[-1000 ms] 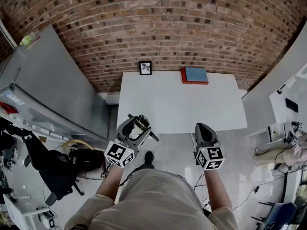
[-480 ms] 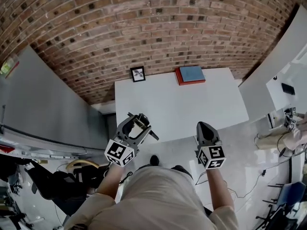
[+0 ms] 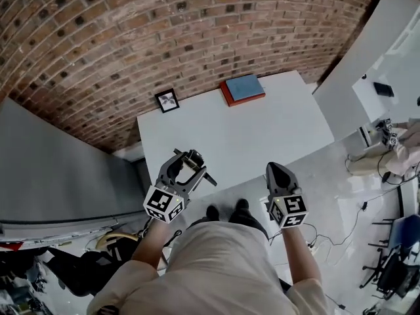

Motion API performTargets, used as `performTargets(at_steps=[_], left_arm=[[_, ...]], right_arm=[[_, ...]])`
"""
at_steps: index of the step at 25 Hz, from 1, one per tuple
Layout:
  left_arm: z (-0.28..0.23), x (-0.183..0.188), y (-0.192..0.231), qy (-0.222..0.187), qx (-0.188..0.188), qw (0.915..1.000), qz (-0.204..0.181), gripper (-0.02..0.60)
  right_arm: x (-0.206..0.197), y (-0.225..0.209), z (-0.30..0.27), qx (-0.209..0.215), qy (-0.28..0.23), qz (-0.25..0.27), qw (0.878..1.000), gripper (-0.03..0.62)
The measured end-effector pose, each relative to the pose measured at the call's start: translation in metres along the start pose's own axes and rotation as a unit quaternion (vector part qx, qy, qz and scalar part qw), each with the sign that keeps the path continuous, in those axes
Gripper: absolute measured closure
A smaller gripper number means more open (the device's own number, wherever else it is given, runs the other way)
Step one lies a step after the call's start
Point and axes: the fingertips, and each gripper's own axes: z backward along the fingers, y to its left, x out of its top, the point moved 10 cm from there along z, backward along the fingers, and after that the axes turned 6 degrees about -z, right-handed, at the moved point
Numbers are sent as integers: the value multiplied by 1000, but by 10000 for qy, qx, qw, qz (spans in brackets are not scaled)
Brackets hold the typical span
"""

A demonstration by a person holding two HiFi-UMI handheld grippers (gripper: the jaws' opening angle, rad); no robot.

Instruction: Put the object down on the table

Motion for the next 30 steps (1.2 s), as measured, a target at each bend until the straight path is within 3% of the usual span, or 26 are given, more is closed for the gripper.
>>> performTargets(at_steps=[16, 30], left_arm=[[-163, -55, -20, 933, -406, 9946, 216, 307], [-293, -164, -45, 2213, -543, 9731, 336, 307]], right_arm=[[-27, -117, -46, -83, 602, -472, 9970, 592], [-54, -207, -90, 88, 1218, -621, 9906, 592]])
